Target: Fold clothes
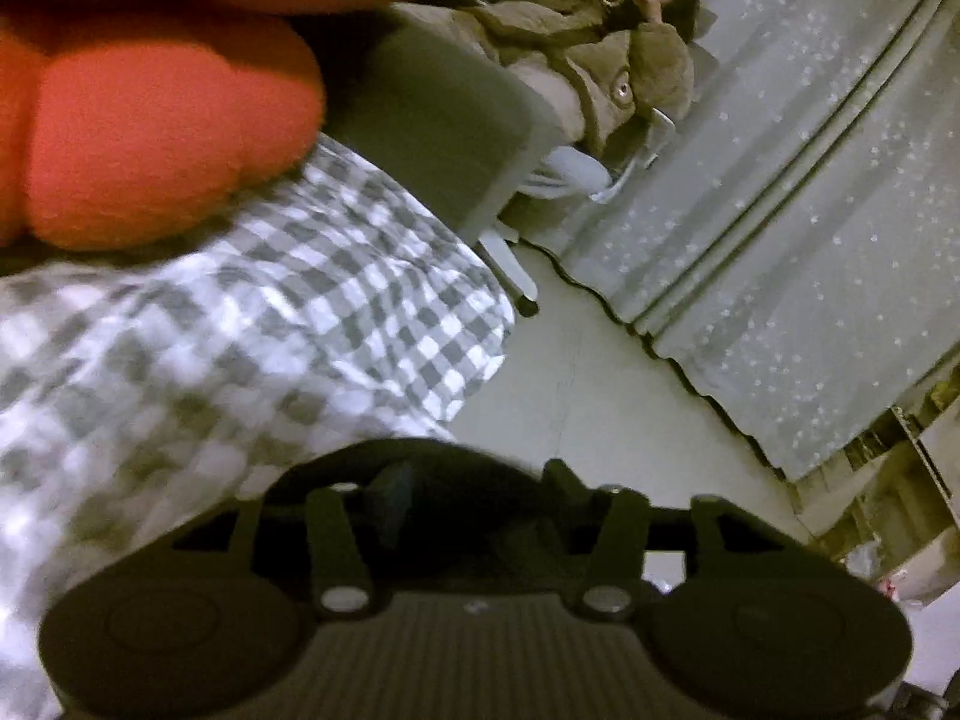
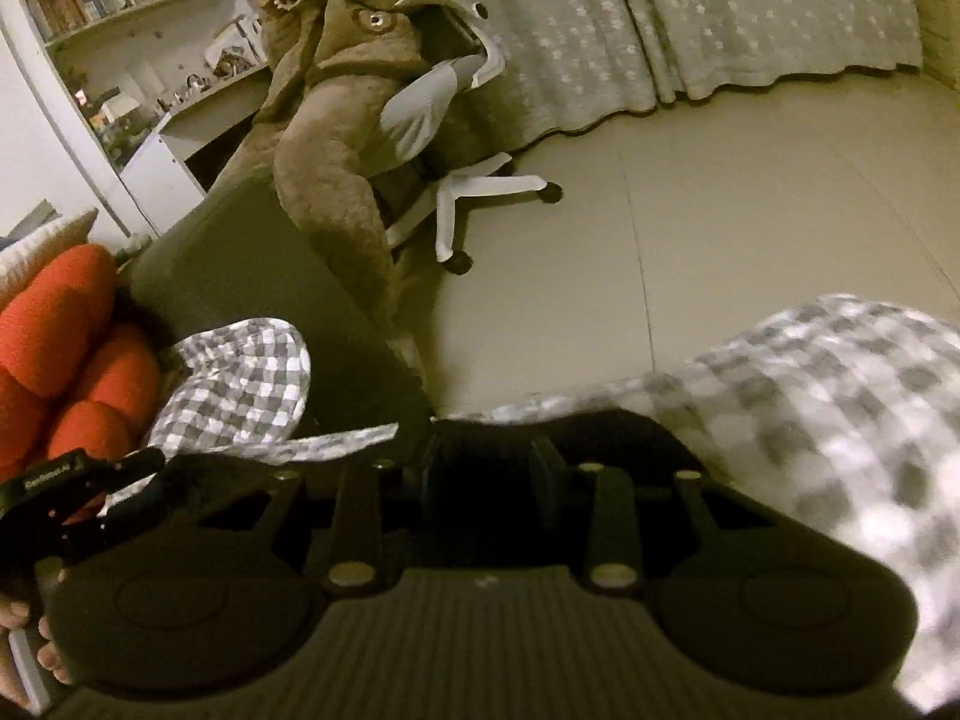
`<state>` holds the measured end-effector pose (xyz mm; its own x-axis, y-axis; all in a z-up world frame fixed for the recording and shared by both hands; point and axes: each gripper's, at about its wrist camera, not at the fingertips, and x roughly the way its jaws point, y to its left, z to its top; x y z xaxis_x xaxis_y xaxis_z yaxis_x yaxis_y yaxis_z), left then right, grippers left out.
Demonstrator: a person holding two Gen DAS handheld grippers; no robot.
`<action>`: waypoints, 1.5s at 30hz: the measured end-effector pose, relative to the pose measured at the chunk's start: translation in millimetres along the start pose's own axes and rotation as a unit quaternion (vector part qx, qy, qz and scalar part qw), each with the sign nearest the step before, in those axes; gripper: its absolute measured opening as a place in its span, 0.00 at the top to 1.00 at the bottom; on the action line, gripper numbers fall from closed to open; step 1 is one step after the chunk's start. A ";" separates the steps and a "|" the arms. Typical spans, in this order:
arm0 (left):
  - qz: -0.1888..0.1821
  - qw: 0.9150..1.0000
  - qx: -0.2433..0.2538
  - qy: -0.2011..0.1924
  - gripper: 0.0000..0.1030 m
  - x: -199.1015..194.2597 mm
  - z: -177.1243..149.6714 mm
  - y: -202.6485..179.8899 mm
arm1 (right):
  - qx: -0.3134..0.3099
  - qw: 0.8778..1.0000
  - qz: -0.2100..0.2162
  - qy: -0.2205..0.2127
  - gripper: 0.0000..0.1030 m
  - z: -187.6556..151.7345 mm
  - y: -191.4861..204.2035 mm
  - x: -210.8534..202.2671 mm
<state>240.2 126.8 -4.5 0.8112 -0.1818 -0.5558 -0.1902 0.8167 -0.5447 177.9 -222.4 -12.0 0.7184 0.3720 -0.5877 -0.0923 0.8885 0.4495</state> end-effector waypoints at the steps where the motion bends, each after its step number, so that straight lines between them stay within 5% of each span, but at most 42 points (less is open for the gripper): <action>1: 0.003 1.000 -0.001 -0.001 0.44 -7.4 -2.7 0.8 | 0.005 1.000 0.003 0.000 0.62 -2.0 -2.3 -7.9; 11: -0.016 0.998 -0.061 0.014 0.32 -77.9 -38.5 15.6 | 0.043 0.999 0.030 -0.014 0.52 -35.7 -5.6 -82.5; 24: -0.019 0.995 -0.085 0.055 0.31 -148.9 -99.7 29.9 | 0.098 0.994 0.044 -0.035 0.47 -103.3 -5.0 -150.7; 29: -0.022 0.998 -0.011 0.064 0.31 -159.6 -127.0 14.7 | 0.094 0.994 0.025 -0.056 0.35 -130.0 -9.4 -169.8; 33: -0.022 0.996 0.068 0.055 0.31 -158.3 -144.7 2.5 | -0.031 0.998 -0.025 -0.056 0.35 -149.4 12.4 -170.8; 38: -0.027 0.984 0.171 0.035 0.31 -150.9 -159.8 -14.8 | -0.168 0.982 -0.055 -0.063 0.35 -164.9 41.3 -158.5; 45: -0.033 0.964 0.262 0.017 0.32 -142.1 -176.9 -32.2 | -0.181 0.982 -0.036 -0.029 0.35 -173.6 47.2 -145.9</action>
